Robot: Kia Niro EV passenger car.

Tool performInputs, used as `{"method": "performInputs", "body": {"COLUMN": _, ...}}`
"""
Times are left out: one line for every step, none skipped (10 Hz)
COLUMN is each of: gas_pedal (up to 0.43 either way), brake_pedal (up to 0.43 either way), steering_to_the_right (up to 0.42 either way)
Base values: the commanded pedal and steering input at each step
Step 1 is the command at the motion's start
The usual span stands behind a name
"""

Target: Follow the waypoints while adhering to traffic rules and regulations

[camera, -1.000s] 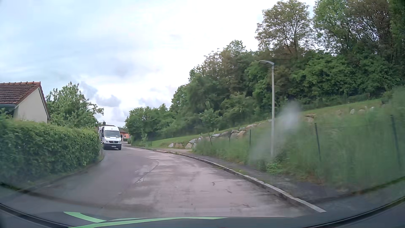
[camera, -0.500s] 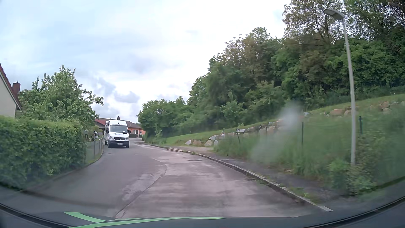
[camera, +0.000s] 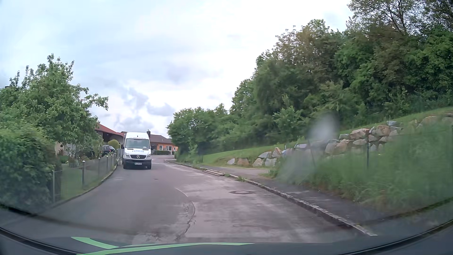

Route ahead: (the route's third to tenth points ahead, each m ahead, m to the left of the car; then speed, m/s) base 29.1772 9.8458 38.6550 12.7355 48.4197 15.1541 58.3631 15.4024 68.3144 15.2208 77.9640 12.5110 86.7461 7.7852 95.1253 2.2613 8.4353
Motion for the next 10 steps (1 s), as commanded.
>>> {"method": "performInputs", "body": {"gas_pedal": 0.000, "brake_pedal": 0.000, "steering_to_the_right": -0.069}}
{"method": "performInputs", "body": {"gas_pedal": 0.000, "brake_pedal": 0.000, "steering_to_the_right": -0.067}}
{"method": "performInputs", "body": {"gas_pedal": 0.000, "brake_pedal": 0.000, "steering_to_the_right": -0.066}}
{"method": "performInputs", "body": {"gas_pedal": 0.000, "brake_pedal": 0.000, "steering_to_the_right": -0.066}}
{"method": "performInputs", "body": {"gas_pedal": 0.000, "brake_pedal": 0.000, "steering_to_the_right": -0.066}}
{"method": "performInputs", "body": {"gas_pedal": 0.000, "brake_pedal": 0.000, "steering_to_the_right": -0.065}}
{"method": "performInputs", "body": {"gas_pedal": 0.000, "brake_pedal": 0.000, "steering_to_the_right": -0.065}}
{"method": "performInputs", "body": {"gas_pedal": 0.000, "brake_pedal": 0.000, "steering_to_the_right": -0.065}}
{"method": "performInputs", "body": {"gas_pedal": 0.000, "brake_pedal": 0.000, "steering_to_the_right": -0.064}}
{"method": "performInputs", "body": {"gas_pedal": 0.000, "brake_pedal": 0.000, "steering_to_the_right": -0.064}}
